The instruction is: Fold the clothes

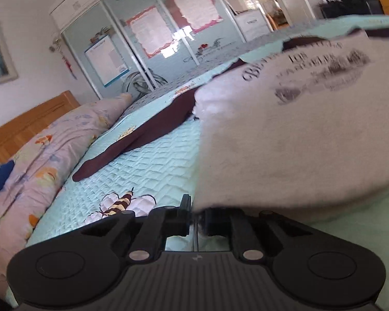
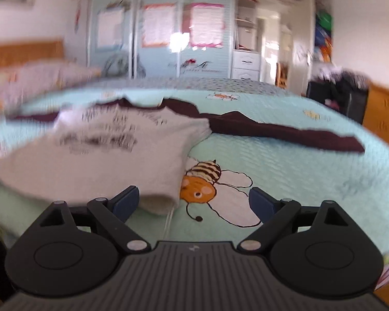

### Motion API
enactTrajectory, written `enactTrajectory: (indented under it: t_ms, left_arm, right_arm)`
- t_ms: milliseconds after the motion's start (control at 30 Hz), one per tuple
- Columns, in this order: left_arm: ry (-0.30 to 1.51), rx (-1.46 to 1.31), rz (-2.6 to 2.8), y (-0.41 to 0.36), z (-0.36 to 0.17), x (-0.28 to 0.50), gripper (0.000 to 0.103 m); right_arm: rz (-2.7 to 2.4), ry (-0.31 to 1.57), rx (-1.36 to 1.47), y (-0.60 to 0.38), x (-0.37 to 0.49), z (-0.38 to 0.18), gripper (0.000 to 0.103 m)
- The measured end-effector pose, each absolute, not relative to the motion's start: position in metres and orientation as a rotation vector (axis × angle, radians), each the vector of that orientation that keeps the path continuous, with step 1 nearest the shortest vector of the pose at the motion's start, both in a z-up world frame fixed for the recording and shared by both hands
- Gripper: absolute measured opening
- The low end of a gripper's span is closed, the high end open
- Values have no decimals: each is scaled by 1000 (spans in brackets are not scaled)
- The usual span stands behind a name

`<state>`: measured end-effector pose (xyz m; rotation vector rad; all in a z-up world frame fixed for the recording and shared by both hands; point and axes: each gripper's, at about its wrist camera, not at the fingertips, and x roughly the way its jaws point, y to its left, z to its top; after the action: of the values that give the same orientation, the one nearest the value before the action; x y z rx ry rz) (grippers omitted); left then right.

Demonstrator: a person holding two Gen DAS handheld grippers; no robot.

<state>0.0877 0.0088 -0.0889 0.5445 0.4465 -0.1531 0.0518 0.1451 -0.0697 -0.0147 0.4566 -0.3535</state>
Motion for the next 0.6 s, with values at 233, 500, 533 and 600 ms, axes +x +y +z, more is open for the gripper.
enactTrajectory:
  t_ms: [233, 500, 533, 600]
  left_arm:
    - [462, 479, -165, 15, -63, 92, 15]
    - [433, 519, -154, 0, -41, 97, 18]
    - [435, 524, -152, -1, -41, 98, 18]
    - [436, 529, -149, -3, -40, 98, 19]
  right_arm:
    - [-379, 557, -277, 193, 66, -75, 92]
    - [-416, 492, -211, 198, 75, -68, 94]
    - [-430, 496, -204, 195, 76, -68, 94]
    - [-418, 531, -134, 185, 75, -64, 93]
